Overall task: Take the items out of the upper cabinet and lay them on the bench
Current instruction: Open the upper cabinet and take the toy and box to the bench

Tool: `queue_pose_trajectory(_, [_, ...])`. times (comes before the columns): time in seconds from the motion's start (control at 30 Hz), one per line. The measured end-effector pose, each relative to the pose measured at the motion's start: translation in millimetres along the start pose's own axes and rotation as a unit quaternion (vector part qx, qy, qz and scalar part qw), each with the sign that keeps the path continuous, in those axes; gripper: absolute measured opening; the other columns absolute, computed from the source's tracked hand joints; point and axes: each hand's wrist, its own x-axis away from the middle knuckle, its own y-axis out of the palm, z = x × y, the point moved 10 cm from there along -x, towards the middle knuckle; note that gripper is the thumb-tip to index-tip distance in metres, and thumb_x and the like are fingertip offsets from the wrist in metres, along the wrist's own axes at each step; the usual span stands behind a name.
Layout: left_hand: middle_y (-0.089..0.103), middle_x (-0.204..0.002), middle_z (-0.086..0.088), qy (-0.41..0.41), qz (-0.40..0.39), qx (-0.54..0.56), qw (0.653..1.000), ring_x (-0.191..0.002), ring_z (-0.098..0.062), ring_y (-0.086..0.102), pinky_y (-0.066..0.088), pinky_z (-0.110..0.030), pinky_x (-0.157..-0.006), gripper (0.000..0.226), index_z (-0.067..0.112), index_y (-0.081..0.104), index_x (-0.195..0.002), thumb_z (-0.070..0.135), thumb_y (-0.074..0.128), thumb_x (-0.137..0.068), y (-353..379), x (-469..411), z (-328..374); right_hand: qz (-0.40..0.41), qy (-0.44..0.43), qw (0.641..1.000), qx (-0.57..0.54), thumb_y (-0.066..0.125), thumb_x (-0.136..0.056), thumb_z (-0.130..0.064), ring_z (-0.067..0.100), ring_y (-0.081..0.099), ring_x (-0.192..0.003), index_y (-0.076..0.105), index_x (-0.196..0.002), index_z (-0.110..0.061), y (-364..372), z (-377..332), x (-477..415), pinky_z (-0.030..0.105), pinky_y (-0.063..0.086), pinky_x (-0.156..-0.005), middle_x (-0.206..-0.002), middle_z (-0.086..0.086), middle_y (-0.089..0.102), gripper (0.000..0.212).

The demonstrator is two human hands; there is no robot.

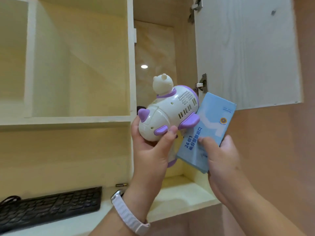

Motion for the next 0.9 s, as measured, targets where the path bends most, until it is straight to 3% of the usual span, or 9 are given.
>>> queue_pose_trajectory(0.1, [0.069, -0.112, -0.004, -0.020, -0.015, 0.034, 0.999, -0.094, -0.022, 0.069, 0.054, -0.029, -0.058, 0.065, 0.027, 0.044, -0.133, 0.012, 0.072, -0.077, -19, 17, -5, 0.034, 0.012, 0.999, 0.025, 0.066, -0.077, -0.022, 0.032, 0.072, -0.091, 0.056, -0.108, -0.013, -8, 2, 25, 0.058, 0.056, -0.084, -0.102, 0.011, 0.073, 0.034])
queue_pose_trajectory(0.23, [0.070, -0.101, 0.001, -0.054, -0.042, 0.041, 0.997, -0.075, -0.030, 0.058, 0.046, -0.032, -0.055, 0.062, 0.031, 0.047, -0.128, 0.014, 0.074, -0.074, -48, 45, -13, 0.092, 0.012, 0.994, 0.060, 0.059, -0.092, -0.014, 0.028, 0.073, -0.088, 0.058, -0.105, -0.015, -18, 9, 69, 0.052, 0.056, -0.084, -0.103, 0.010, 0.074, 0.013])
queue_pose_trajectory(0.3, [0.069, -0.110, -0.003, -0.084, -0.038, 0.043, 0.995, -0.087, -0.033, 0.065, 0.054, -0.038, -0.060, 0.067, 0.031, 0.048, -0.129, 0.017, 0.079, -0.071, -63, 60, -23, 0.113, 0.020, 0.989, 0.091, 0.058, -0.094, -0.013, 0.027, 0.072, -0.089, 0.060, -0.104, -0.017, -21, 14, 96, 0.050, 0.056, -0.083, -0.101, 0.007, 0.075, 0.011])
queue_pose_trajectory(0.37, [0.066, -0.119, -0.010, -0.113, -0.037, 0.055, 0.991, -0.105, -0.035, 0.065, 0.057, -0.049, -0.081, 0.072, 0.025, 0.048, -0.131, 0.021, 0.081, -0.068, -73, 78, -36, 0.134, 0.036, 0.983, 0.119, 0.057, -0.094, -0.012, 0.028, 0.072, -0.091, 0.060, -0.104, -0.016, -28, 17, 124, 0.050, 0.056, -0.084, -0.101, 0.007, 0.075, 0.011])
queue_pose_trajectory(0.43, [0.067, -0.120, -0.006, -0.142, -0.050, 0.070, 0.986, -0.110, -0.029, 0.065, 0.056, -0.045, -0.089, 0.068, 0.022, 0.049, -0.130, 0.014, 0.080, -0.070, -78, 98, -49, 0.159, 0.059, 0.975, 0.145, 0.056, -0.094, -0.011, 0.032, 0.071, -0.095, 0.060, -0.108, -0.012, -40, 18, 153, 0.052, 0.056, -0.084, -0.105, 0.010, 0.074, 0.014])
queue_pose_trajectory(0.53, [0.070, -0.113, 0.002, -0.193, -0.072, 0.088, 0.974, -0.099, -0.016, 0.069, 0.057, -0.032, -0.079, 0.070, 0.018, 0.047, -0.131, 0.011, 0.079, -0.070, -79, 134, -67, 0.197, 0.090, 0.957, 0.194, 0.054, -0.095, -0.009, 0.031, 0.071, -0.093, 0.061, -0.107, -0.014, -62, 15, 198, 0.049, 0.056, -0.081, -0.105, 0.009, 0.074, 0.015])
queue_pose_trajectory(0.73, [0.071, -0.107, 0.009, -0.276, -0.113, 0.119, 0.947, -0.089, -0.014, 0.070, 0.057, -0.034, -0.067, 0.070, 0.027, 0.049, -0.128, 0.028, 0.076, -0.063, -68, 207, -86, 0.247, 0.147, 0.917, 0.277, 0.052, -0.095, -0.009, 0.027, 0.073, -0.088, 0.064, -0.106, -0.020, -96, 5, 281, 0.047, 0.056, -0.078, -0.101, 0.005, 0.076, 0.019])
queue_pose_trajectory(0.9, [0.071, -0.106, 0.006, -0.336, -0.162, 0.125, 0.919, -0.087, -0.019, 0.070, 0.055, -0.045, -0.072, 0.066, 0.031, 0.050, -0.125, 0.029, 0.076, -0.064, -44, 260, -92, 0.291, 0.168, 0.889, 0.311, 0.053, -0.096, -0.011, 0.027, 0.073, -0.088, 0.064, -0.108, -0.021, -123, -16, 336, 0.047, 0.057, -0.076, -0.101, 0.004, 0.075, 0.019])
